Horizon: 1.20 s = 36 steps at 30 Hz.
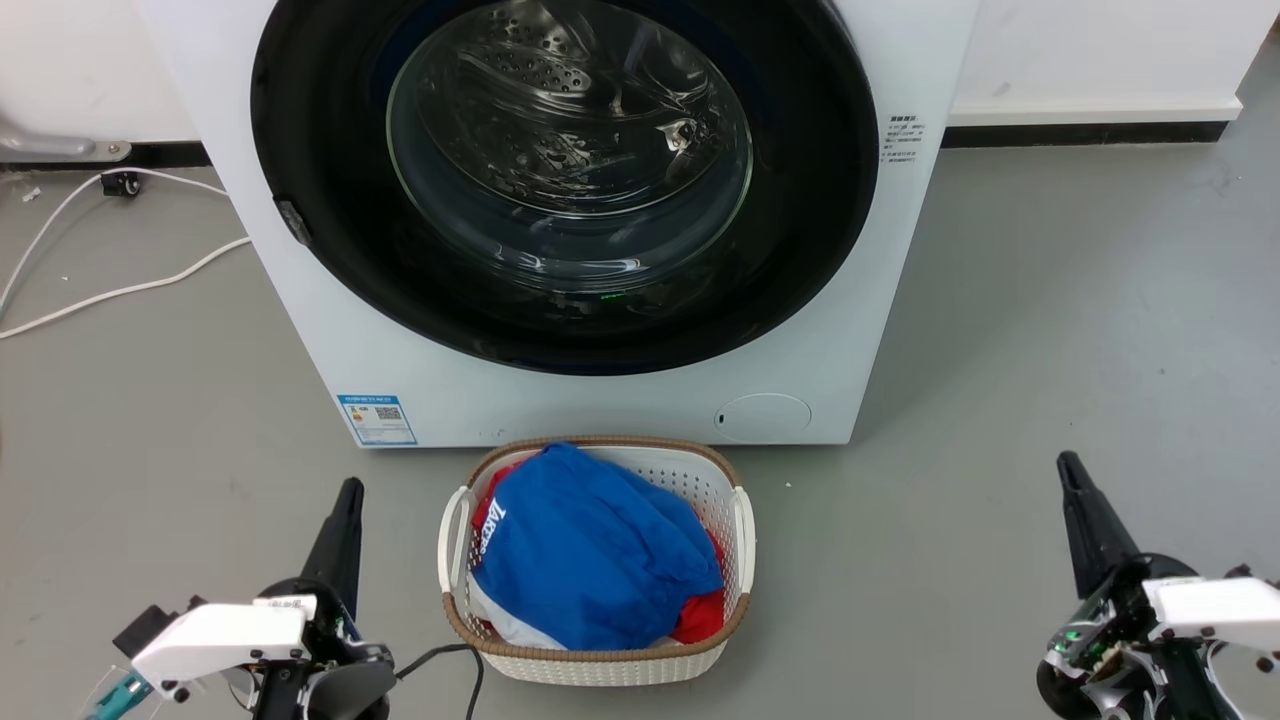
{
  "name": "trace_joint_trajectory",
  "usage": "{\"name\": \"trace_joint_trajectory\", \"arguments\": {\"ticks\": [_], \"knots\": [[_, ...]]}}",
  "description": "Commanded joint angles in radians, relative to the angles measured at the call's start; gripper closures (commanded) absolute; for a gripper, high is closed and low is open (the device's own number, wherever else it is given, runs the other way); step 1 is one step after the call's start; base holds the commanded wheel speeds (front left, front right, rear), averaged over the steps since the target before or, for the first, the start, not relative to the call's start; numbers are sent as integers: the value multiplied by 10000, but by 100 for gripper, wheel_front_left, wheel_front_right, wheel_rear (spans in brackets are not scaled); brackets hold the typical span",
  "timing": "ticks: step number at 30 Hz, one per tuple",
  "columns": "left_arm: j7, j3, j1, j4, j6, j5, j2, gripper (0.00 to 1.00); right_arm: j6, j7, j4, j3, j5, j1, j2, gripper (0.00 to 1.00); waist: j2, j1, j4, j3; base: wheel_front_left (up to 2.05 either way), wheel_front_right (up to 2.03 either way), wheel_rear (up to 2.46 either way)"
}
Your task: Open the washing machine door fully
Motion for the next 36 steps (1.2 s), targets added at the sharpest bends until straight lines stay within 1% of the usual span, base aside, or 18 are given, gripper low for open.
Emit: {"name": "trace_joint_trajectory", "arguments": {"ticks": [1,2,3,11,14,17,23,30,36], "knots": [[0,-1,0,0,0,0,0,100,0,-1,-1,0,0,0,0,100,-1,0,0,0,0,0,0],[-4,-17,14,37,0,-7,-2,100,0,-5,26,3,-2,21,0,100,-1,0,0,0,0,0,0],[-6,-36,68,122,6,-6,-10,0,0,-7,111,8,-2,83,6,0,-1,0,-1,0,0,0,0],[-356,-326,126,-115,6,65,-15,0,2,-380,-228,209,-198,313,14,0,-1,0,-7,-3,0,0,0],[-532,-461,150,-233,5,308,41,0,3,-543,-353,315,-510,382,-4,0,-1,0,-8,-5,0,0,0],[-692,-577,154,-336,4,746,90,0,3,-691,-440,418,-1079,436,-61,0,-1,0,-2,-6,0,0,0],[-959,-635,180,-670,2,2270,104,0,5,-957,-647,561,-2854,481,-118,0,-1,0,9,-1,0,0,0],[-1250,-915,253,-900,-1,4397,214,0,6,-1212,-866,605,-5207,573,-83,0,-1,0,18,-3,0,0,0],[-1477,-1168,270,-1102,50,6156,330,0,8,-1278,-1128,647,-6889,681,-14,0,-1,0,32,-13,0,0,0]]}}
